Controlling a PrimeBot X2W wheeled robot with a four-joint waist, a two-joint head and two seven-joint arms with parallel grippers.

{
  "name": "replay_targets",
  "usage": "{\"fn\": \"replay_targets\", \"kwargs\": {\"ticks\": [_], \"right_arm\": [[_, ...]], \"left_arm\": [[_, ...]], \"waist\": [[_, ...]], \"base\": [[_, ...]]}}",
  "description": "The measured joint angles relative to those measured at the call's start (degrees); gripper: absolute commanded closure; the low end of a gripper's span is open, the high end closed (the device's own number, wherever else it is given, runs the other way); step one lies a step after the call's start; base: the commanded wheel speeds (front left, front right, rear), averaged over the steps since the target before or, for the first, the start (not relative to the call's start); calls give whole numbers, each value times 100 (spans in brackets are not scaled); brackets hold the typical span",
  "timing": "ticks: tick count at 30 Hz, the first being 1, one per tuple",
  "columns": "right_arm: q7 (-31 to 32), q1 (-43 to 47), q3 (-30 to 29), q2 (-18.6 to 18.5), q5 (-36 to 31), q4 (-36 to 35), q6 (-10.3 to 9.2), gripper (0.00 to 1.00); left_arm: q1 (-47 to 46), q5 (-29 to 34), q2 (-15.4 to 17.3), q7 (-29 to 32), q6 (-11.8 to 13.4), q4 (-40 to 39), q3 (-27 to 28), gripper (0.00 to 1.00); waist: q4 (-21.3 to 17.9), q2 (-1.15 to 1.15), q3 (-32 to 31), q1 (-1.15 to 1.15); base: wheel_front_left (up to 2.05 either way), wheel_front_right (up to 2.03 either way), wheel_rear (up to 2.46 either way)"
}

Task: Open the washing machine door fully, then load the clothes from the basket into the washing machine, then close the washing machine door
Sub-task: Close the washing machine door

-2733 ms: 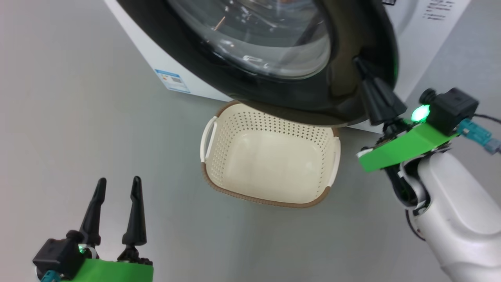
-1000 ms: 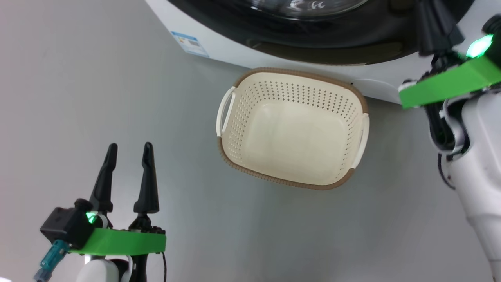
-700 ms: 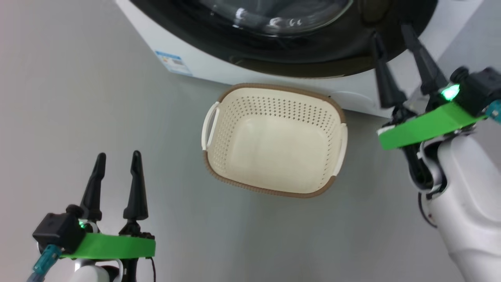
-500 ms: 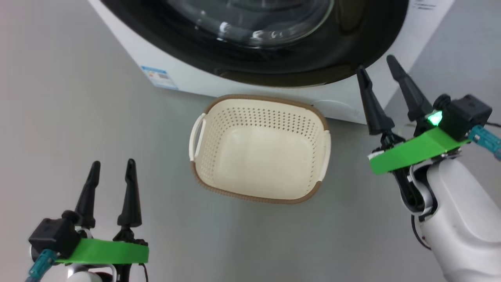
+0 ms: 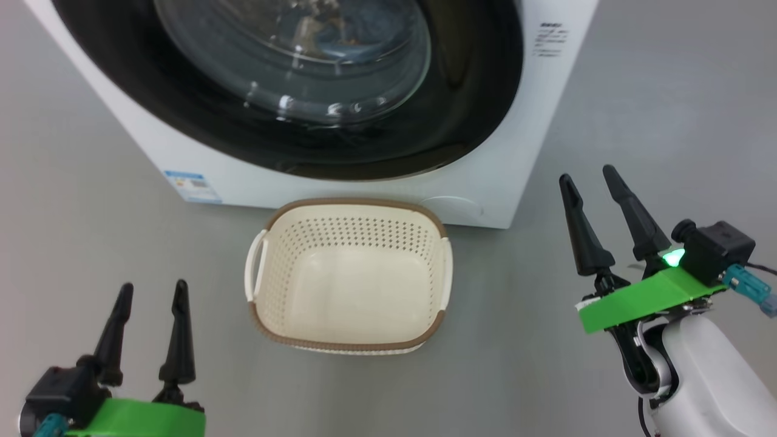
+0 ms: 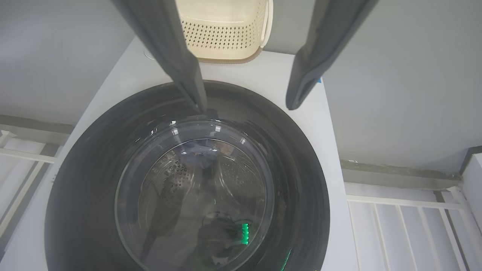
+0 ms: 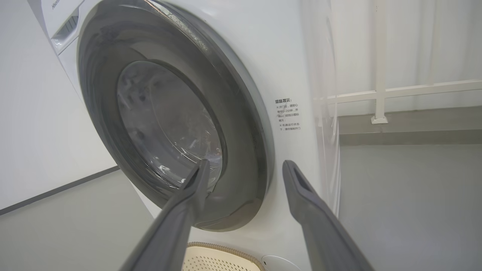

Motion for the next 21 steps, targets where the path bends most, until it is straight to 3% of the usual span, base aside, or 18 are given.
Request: {"fn": "replay_targets", "kwargs": {"ticks": [21], "right_arm": [[1, 1082, -342, 131, 2, -160, 0, 0]], "left_arm": [[560, 0, 270, 0, 0, 93, 121, 0]], "waist": [[-920, 0, -783, 0]], "base": [[0, 0, 0]]}}
